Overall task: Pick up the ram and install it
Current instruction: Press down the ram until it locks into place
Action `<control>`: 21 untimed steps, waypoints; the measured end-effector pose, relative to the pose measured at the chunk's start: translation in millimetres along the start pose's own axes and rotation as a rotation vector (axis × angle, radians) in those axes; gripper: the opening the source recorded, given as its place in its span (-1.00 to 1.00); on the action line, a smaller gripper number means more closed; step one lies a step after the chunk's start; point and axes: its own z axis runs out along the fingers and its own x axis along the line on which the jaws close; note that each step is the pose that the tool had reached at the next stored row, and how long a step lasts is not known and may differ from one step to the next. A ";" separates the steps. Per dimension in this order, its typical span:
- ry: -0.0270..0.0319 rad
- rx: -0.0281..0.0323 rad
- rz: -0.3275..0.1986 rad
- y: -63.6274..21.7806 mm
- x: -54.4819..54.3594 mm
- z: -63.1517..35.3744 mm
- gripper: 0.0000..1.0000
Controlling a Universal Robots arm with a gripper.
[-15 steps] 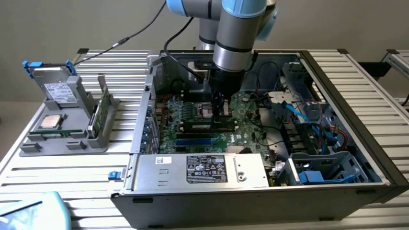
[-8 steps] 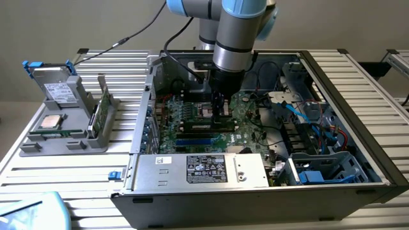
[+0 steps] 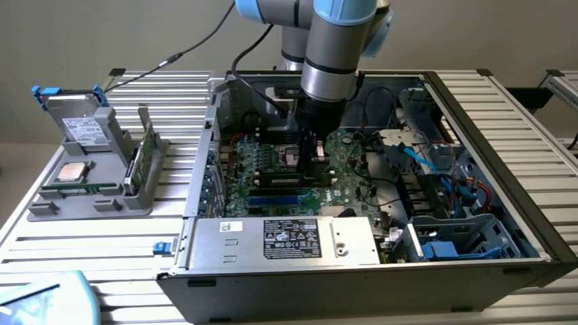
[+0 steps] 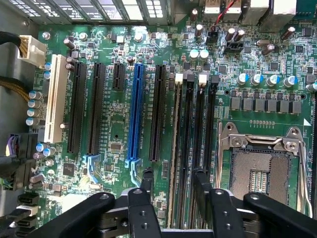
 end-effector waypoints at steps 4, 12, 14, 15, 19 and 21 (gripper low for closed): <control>-0.0002 0.0001 0.000 1.0 0.4 -4.3 -0.09; -0.0004 -0.0003 0.000 3.0 2.3 -20.4 -0.09; -0.0005 -0.0003 0.000 3.2 2.4 -21.9 -0.13; -0.0006 -0.0003 0.000 3.2 2.4 -21.9 -0.26; -0.0002 -0.0004 0.000 3.2 2.4 -22.1 -0.63; -0.0001 -0.0005 0.000 3.2 2.2 -22.1 -0.75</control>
